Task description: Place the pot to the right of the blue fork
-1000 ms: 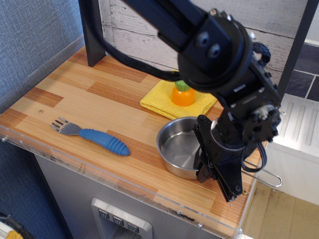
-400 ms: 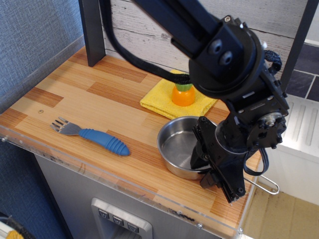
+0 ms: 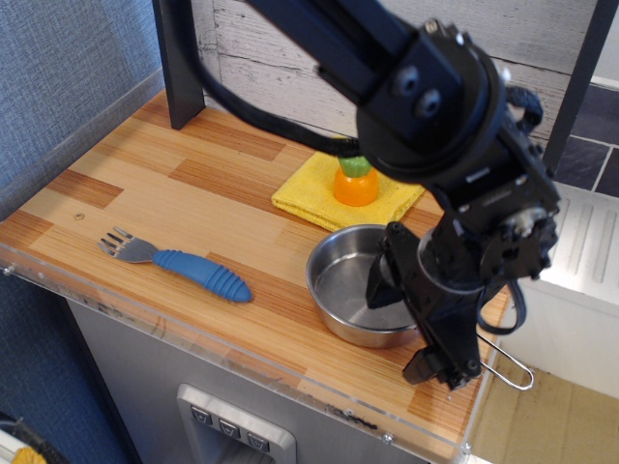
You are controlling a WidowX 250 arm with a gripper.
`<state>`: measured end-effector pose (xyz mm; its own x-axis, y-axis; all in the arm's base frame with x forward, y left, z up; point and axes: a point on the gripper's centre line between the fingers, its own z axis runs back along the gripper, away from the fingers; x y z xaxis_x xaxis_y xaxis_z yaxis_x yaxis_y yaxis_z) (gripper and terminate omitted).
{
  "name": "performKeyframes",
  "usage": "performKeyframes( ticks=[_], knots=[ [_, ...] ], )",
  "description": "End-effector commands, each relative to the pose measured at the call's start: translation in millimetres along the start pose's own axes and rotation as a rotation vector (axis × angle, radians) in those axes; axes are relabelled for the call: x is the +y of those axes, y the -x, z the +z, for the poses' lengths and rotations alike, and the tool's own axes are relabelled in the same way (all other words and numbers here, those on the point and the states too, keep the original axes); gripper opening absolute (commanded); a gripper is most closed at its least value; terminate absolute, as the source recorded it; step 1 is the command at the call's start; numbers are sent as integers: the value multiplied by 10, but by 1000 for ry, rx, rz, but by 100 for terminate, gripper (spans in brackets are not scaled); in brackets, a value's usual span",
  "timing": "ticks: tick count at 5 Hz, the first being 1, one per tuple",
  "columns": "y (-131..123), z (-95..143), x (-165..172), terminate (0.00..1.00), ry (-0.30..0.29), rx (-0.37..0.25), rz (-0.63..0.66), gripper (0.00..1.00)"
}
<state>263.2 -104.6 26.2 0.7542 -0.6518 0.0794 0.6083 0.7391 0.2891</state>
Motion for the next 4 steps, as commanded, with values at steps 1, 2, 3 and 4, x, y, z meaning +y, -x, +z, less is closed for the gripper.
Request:
performKeyframes(
  ticks=[1,2,3,4],
  knots=[
    [-10,563,252,0,71,-152,49,100],
    [4,762,357,0,77,-182,97,100],
    [65,1014,630,0,182,-223,201,100],
    [118,1198,828,100,217,-254,270,100]
  ],
)
